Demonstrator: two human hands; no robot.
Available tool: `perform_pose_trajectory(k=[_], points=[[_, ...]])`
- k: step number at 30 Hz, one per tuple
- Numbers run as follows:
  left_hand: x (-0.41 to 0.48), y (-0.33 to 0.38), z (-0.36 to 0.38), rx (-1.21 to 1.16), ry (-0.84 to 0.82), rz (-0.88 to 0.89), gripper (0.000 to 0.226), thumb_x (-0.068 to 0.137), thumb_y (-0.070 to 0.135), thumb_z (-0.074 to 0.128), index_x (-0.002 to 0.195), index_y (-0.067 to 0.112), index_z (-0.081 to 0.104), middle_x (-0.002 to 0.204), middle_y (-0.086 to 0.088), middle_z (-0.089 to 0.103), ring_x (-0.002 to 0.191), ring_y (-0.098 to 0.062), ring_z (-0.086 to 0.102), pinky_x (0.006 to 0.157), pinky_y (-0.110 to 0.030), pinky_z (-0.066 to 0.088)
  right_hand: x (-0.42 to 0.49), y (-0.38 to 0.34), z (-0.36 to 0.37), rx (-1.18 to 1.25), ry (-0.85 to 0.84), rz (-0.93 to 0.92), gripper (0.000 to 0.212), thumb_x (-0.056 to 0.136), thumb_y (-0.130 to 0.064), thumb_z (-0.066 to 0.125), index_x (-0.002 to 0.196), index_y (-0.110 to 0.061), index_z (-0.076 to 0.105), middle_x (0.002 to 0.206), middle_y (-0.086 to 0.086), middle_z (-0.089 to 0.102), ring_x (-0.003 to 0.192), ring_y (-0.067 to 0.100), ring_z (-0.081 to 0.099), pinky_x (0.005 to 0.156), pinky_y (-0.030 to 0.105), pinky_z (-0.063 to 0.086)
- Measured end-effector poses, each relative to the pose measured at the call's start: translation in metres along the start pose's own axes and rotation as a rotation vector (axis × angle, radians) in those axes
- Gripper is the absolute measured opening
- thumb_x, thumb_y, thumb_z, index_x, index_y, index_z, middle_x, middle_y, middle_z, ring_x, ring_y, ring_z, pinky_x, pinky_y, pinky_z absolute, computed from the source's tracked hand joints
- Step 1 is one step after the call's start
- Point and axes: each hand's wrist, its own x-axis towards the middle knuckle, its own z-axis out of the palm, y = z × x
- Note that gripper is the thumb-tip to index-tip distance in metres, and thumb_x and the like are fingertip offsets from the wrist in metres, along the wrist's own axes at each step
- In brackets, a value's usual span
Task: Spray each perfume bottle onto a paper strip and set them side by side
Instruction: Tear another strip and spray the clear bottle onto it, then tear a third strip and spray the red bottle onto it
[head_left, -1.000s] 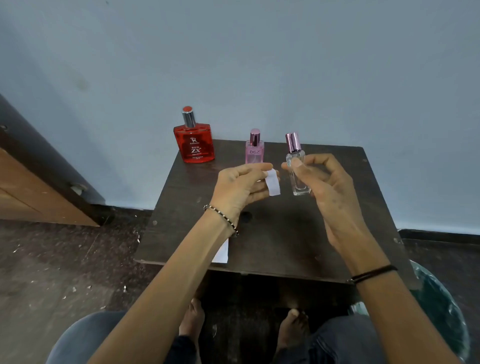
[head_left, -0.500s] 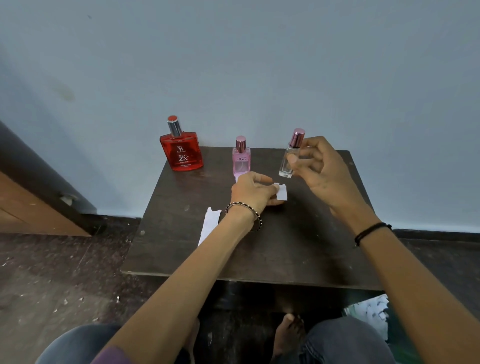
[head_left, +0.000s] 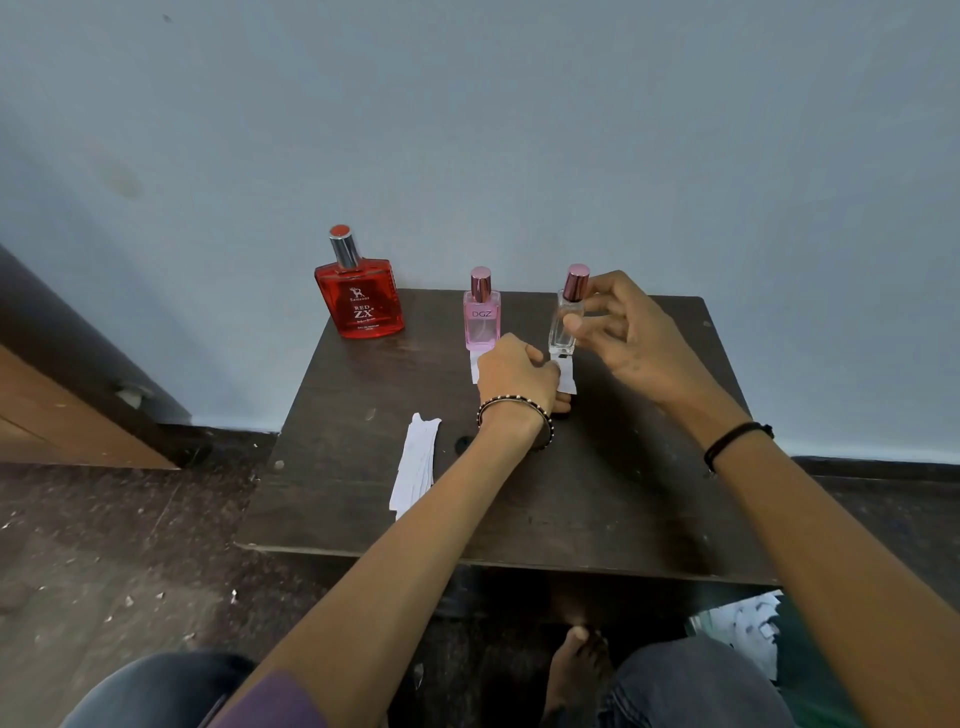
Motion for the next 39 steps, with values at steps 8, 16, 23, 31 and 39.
perform_pose_trajectory(k=[8,16,23,31,39], points=[[0.012,-0.003,0.004,0.111,0.048,0.04,0.036,0.091,0.006,0.065,0.074,0.024,0.039,0.095,-0.022,0.072,0.078,-0.039,0.075,0.074,-0.049,0.063,0.0,0.006,0.005,0.003,-0.002,-0.004,0.035,0.097,-0.033,0.065,0.127,-0.022,0.051,0.124,-0.004,0.067,0.111,0.01,0.068,0.092,0.025,0.048],[0.011,-0.002,0.004,0.075,0.074,0.039,0.031,0.092,0.006,0.062,0.072,0.02,0.042,0.096,-0.019,0.069,0.074,-0.038,0.075,0.069,-0.049,0.064,0.0,0.009,0.006,0.019,0.009,0.006,0.043,0.097,-0.036,0.065,0.134,-0.022,0.048,0.129,-0.007,0.064,0.114,0.007,0.064,0.094,0.023,0.048],[-0.003,0.002,-0.003,0.04,0.039,-0.021,0.002,0.093,0.005,0.055,0.094,0.003,0.056,0.09,-0.022,0.072,0.061,-0.031,0.076,0.06,-0.041,0.065,-0.011,0.014,0.009,0.058,0.049,0.083,0.053,0.093,-0.022,0.073,0.139,-0.014,0.048,0.138,0.001,0.063,0.123,0.01,0.062,0.108,0.028,0.047],[-0.036,0.0,-0.039,0.036,0.019,-0.016,0.011,0.09,0.003,0.058,0.086,0.011,0.051,0.074,-0.017,0.071,0.057,-0.029,0.072,0.058,-0.043,0.064,-0.045,0.003,0.015,-0.012,0.162,0.155,0.044,0.092,-0.021,0.073,0.131,-0.018,0.053,0.122,-0.002,0.069,0.105,0.007,0.067,0.098,0.03,0.054],[-0.056,-0.02,-0.106,0.432,0.217,0.183,0.013,0.086,0.034,0.067,0.08,0.027,0.058,0.076,0.012,0.065,0.085,-0.017,0.065,0.075,-0.033,0.053,-0.082,-0.043,0.061,0.002,0.075,0.086,0.033,0.085,-0.019,0.08,0.113,-0.02,0.063,0.103,-0.008,0.071,0.094,-0.001,0.068,0.08,0.01,0.054]])
